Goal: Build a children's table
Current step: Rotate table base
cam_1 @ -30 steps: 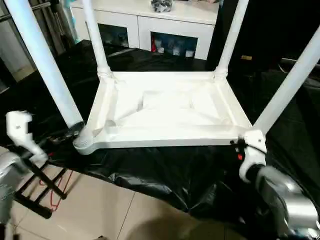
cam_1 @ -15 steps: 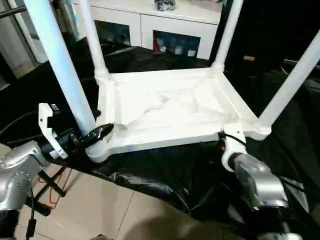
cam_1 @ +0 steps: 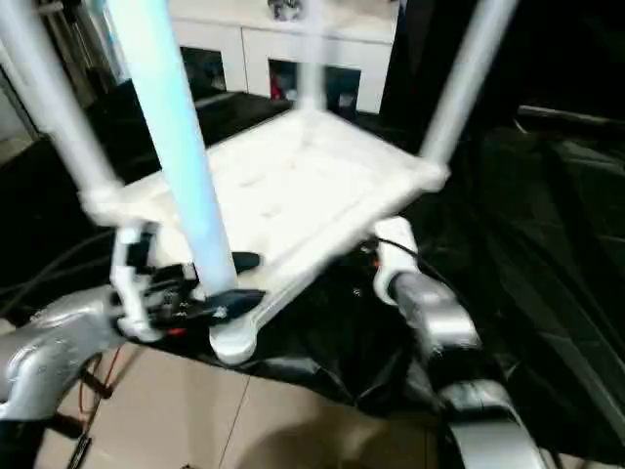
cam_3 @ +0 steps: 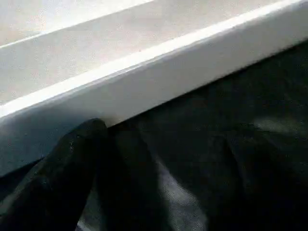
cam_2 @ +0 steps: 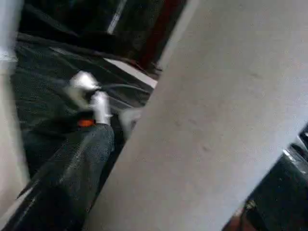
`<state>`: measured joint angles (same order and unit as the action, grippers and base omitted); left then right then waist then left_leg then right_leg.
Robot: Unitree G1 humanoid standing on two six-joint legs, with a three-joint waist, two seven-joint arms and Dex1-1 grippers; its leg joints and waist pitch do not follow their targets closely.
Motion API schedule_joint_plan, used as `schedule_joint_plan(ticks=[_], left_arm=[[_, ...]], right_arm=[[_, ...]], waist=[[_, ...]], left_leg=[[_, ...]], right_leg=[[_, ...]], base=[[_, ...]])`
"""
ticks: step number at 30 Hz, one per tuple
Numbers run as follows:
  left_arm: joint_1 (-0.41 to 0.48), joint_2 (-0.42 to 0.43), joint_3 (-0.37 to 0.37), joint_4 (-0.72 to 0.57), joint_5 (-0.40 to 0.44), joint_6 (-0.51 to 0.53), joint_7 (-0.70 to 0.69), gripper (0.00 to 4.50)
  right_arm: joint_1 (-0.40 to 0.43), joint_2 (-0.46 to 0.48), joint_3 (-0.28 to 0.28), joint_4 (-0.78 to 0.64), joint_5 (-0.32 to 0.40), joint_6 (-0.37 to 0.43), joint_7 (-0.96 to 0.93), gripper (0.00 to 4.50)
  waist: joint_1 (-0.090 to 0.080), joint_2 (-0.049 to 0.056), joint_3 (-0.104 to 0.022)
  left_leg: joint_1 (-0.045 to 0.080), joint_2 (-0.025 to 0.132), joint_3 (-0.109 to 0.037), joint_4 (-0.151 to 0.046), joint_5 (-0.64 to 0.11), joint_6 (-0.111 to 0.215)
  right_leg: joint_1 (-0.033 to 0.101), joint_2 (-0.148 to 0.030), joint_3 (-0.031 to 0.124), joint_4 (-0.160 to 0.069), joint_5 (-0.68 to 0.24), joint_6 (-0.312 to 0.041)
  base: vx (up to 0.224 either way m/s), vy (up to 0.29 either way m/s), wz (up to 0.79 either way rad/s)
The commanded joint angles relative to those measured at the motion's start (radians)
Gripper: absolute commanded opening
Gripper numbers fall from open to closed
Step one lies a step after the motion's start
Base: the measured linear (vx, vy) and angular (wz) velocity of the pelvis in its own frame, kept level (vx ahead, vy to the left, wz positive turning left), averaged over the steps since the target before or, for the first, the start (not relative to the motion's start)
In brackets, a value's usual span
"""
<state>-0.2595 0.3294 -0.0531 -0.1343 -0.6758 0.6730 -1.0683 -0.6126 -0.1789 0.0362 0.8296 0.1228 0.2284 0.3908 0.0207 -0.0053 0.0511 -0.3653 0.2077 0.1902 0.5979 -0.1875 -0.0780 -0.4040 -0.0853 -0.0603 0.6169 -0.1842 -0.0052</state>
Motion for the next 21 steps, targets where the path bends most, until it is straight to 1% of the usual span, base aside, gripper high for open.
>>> schedule_joint_plan(ticks=[1,2,3,4,5,6,7,8,9,10,11,12,13,14,15,16,17,19,20,21], left_arm=[[-0.041,-0.031,-0.066,0.017,0.012,0.000,-0.017,4.50],[-0.079,-0.063,-0.097,0.051,0.031,-0.010,-0.015,4.50],[-0.098,-0.082,-0.112,0.069,0.041,-0.018,-0.012,4.50],[-0.122,-0.113,-0.127,0.098,0.061,-0.034,0.005,4.50],[-0.140,-0.137,-0.139,0.127,0.090,-0.058,0.028,4.50],[-0.181,-0.191,-0.168,0.206,0.169,-0.142,0.073,4.50],[-0.181,-0.191,-0.168,0.206,0.169,-0.142,0.073,4.50],[-0.226,-0.239,-0.183,0.311,0.265,-0.240,0.170,4.50],[-0.238,-0.249,-0.187,0.343,0.292,-0.275,0.199,4.50],[-0.252,-0.258,-0.186,0.378,0.315,-0.303,0.237,4.50],[-0.263,-0.260,-0.183,0.406,0.333,-0.317,0.268,4.50],[-0.274,-0.256,-0.185,0.432,0.354,-0.341,0.293,4.50],[-0.281,-0.251,-0.181,0.449,0.368,-0.363,0.308,4.50],[-0.287,-0.243,-0.175,0.465,0.383,-0.376,0.320,4.50],[-0.285,-0.230,-0.169,0.471,0.396,-0.391,0.321,4.50],[-0.279,-0.224,-0.161,0.462,0.392,-0.388,0.317,4.50],[-0.268,-0.217,-0.150,0.451,0.391,-0.389,0.311,4.50],[-0.243,-0.198,-0.144,0.427,0.404,-0.414,0.297,4.50],[-0.218,-0.175,-0.154,0.399,0.420,-0.425,0.285,4.50],[-0.203,-0.162,-0.159,0.385,0.428,-0.432,0.277,4.50]], right_arm=[[-0.047,0.029,0.022,0.042,-0.008,-0.039,0.022,4.47],[-0.072,0.037,0.024,0.084,-0.015,-0.058,0.025,4.47],[-0.080,0.039,0.024,0.097,-0.017,-0.063,0.027,4.47],[-0.090,0.041,0.024,0.111,-0.020,-0.073,0.025,4.47],[-0.095,0.041,0.023,0.119,-0.022,-0.079,0.020,4.47],[-0.103,0.038,0.019,0.132,-0.028,-0.088,0.009,4.47],[-0.103,0.038,0.019,0.132,-0.028,-0.088,0.009,4.47],[-0.114,0.028,0.002,0.153,-0.028,-0.101,-0.013,4.47],[-0.121,0.026,-0.006,0.170,-0.031,-0.112,-0.018,4.47],[-0.126,0.020,-0.012,0.181,-0.034,-0.121,-0.026,4.47],[-0.128,0.013,-0.018,0.189,-0.037,-0.128,-0.034,4.47],[-0.131,0.003,-0.028,0.196,-0.037,-0.134,-0.042,4.47],[-0.132,-0.007,-0.036,0.199,-0.035,-0.137,-0.046,4.47],[-0.133,-0.020,-0.044,0.205,-0.033,-0.145,-0.046,4.47],[-0.131,-0.036,-0.051,0.205,-0.031,-0.150,-0.042,4.47],[-0.127,-0.044,-0.054,0.201,-0.030,-0.151,-0.040,4.47],[-0.119,-0.055,-0.056,0.192,-0.030,-0.151,-0.037,4.47],[-0.103,-0.078,-0.062,0.166,-0.027,-0.147,-0.022,4.47],[-0.086,-0.094,-0.062,0.137,-0.027,-0.139,-0.007,4.47],[-0.076,-0.100,-0.062,0.121,-0.028,-0.136,0.000,4.47]], waist=[[0.008,-0.005,-0.063],[0.010,-0.003,-0.064],[0.012,-0.002,-0.063],[0.018,-0.001,-0.064],[0.017,-0.001,-0.064],[0.021,0.002,-0.067],[0.020,-0.004,-0.068],[0.021,-0.001,-0.070],[0.019,-0.004,-0.071],[0.019,-0.003,-0.074],[0.019,-0.006,-0.075],[0.019,-0.010,-0.076],[0.020,-0.011,-0.076],[0.021,-0.021,-0.077],[0.026,-0.018,-0.077],[0.028,-0.015,-0.076],[0.029,-0.017,-0.074],[0.026,-0.026,-0.071],[0.027,-0.024,-0.070],[0.026,-0.022,-0.069]], left_leg=[[0.006,0.015,-0.003,-0.069,-0.179,0.004],[0.010,0.014,-0.001,-0.067,-0.175,0.005],[0.010,0.014,-0.001,-0.067,-0.178,0.006],[0.012,0.014,0.000,-0.065,-0.171,0.005],[0.008,0.014,0.000,-0.066,-0.165,0.008],[0.008,0.014,-0.002,-0.064,-0.151,0.010],[0.007,0.013,0.000,-0.063,-0.141,0.020],[0.002,0.013,-0.002,-0.061,-0.120,0.029],[0.001,0.010,0.000,-0.059,-0.116,0.034],[-0.002,0.010,-0.003,-0.057,-0.104,0.044],[-0.001,0.011,-0.001,-0.055,-0.100,0.055],[-0.002,0.010,-0.002,-0.055,-0.096,0.060],[-0.002,0.010,-0.002,-0.055,-0.093,0.069],[0.000,0.011,0.000,-0.054,-0.093,0.073],[0.004,0.013,0.001,-0.053,-0.092,0.078],[0.005,0.015,0.000,-0.054,-0.093,0.078],[0.004,0.015,0.002,-0.054,-0.098,0.077],[0.002,0.016,0.003,-0.055,-0.122,0.073],[0.002,0.017,0.001,-0.056,-0.127,0.071],[0.002,0.019,0.001,-0.057,-0.140,0.070]], right_leg=[[0.050,-0.042,0.039,-0.065,-0.194,-0.223],[0.048,-0.040,0.039,-0.065,-0.184,-0.225],[0.047,-0.041,0.039,-0.067,-0.185,-0.227],[0.049,-0.042,0.040,-0.064,-0.165,-0.231],[0.051,-0.041,0.041,-0.065,-0.152,-0.230],[0.055,-0.043,0.040,-0.061,-0.123,-0.234],[0.057,-0.042,0.040,-0.062,-0.100,-0.233],[0.061,-0.042,0.040,-0.060,-0.067,-0.235],[0.062,-0.041,0.040,-0.059,-0.054,-0.236],[0.067,-0.044,0.039,-0.055,-0.030,-0.239],[0.065,-0.045,0.039,-0.056,-0.022,-0.244],[0.068,-0.045,0.038,-0.055,-0.020,-0.246],[0.066,-0.045,0.038,-0.056,-0.031,-0.248],[0.066,-0.045,0.038,-0.056,-0.036,-0.249],[0.062,-0.045,0.038,-0.057,-0.049,-0.251],[0.061,-0.046,0.037,-0.056,-0.054,-0.254],[0.059,-0.045,0.036,-0.055,-0.064,-0.258],[0.059,-0.046,0.036,-0.060,-0.115,-0.248],[0.059,-0.047,0.036,-0.061,-0.128,-0.243],[0.057,-0.048,0.036,-0.065,-0.150,-0.231]], base=[[0.000,0.000,0.00],[0.000,0.000,0.00],[0.000,0.000,0.00],[0.000,0.000,0.00],[0.000,0.000,0.00],[0.000,0.000,0.00],[0.000,0.000,0.00],[0.000,0.000,0.00],[0.000,0.000,0.00],[0.000,0.000,0.00],[0.000,0.000,0.00],[0.000,0.000,0.00],[0.000,0.000,0.00],[0.000,0.000,0.00],[0.000,0.000,0.00],[0.000,0.000,0.00],[0.000,0.000,0.00],[0.000,0.000,0.00],[0.000,0.000,0.00],[0.000,0.000,0.00]])
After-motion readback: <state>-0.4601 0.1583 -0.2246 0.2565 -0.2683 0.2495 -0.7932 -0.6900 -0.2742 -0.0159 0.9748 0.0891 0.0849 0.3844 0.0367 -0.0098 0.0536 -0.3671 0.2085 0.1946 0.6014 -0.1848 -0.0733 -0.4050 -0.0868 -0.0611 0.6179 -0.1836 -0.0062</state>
